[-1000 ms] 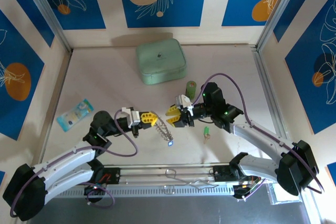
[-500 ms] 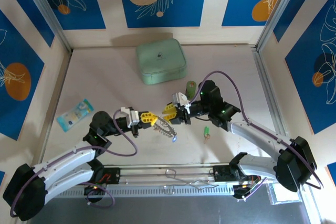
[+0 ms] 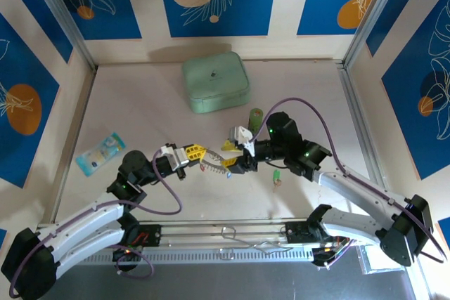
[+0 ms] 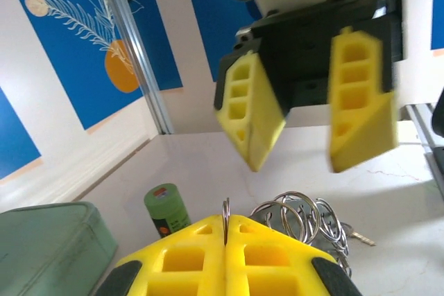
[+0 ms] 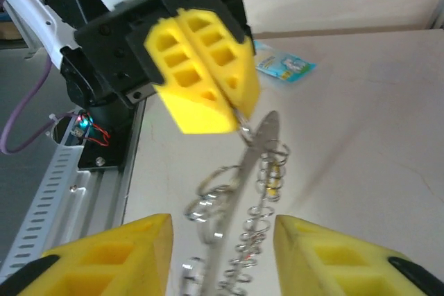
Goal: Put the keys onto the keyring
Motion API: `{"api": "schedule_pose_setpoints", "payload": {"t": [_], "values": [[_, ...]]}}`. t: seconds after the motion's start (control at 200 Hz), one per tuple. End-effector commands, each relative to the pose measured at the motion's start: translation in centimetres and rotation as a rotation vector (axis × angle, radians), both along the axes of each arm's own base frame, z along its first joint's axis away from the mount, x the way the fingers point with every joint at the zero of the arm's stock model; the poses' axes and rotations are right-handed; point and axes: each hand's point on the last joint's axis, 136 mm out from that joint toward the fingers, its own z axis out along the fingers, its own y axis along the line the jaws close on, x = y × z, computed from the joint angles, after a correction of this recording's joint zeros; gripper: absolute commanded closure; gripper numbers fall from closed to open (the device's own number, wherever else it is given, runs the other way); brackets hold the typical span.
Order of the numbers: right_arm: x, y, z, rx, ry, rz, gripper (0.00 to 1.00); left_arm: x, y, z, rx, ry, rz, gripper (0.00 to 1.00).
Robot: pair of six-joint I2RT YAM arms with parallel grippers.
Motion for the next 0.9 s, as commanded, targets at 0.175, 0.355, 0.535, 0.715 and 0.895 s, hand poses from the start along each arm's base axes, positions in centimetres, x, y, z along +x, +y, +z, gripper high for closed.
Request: {"api": "schedule_pose_setpoints", "payload": {"t": [0.175, 0.355, 0.535, 0.715, 0.895], "values": [[2.2, 0.4, -3.1, -0.152, 0.023, -0.162, 0.43, -0.7, -0.1, 2.1, -0.014, -0.078, -0.019, 1.00], [2.0, 1.2, -4.0, -0.185, 0.026, -0.149, 0.47, -0.8, -0.2, 2.1, -0.010, -0.085, -0.025, 1.00], [2.0, 1.5, -3.9, -0.206, -0.001, -0.155, 0.70, -0.4, -0.1, 2.1, -0.004, -0.095, 0.002, 1.00], [1.9, 2.1, -3.1, -0.212, -0.058, -0.152, 0.86, -0.1, -0.2, 2.3, -0.007, -0.097, 0.018, 1.00], [1.3, 2.8, -2.5, -0.204, -0.076, -0.136, 0.94, 0.7, 0.2, 2.5, -0.008, -0.105, 0.071, 1.00]]}}
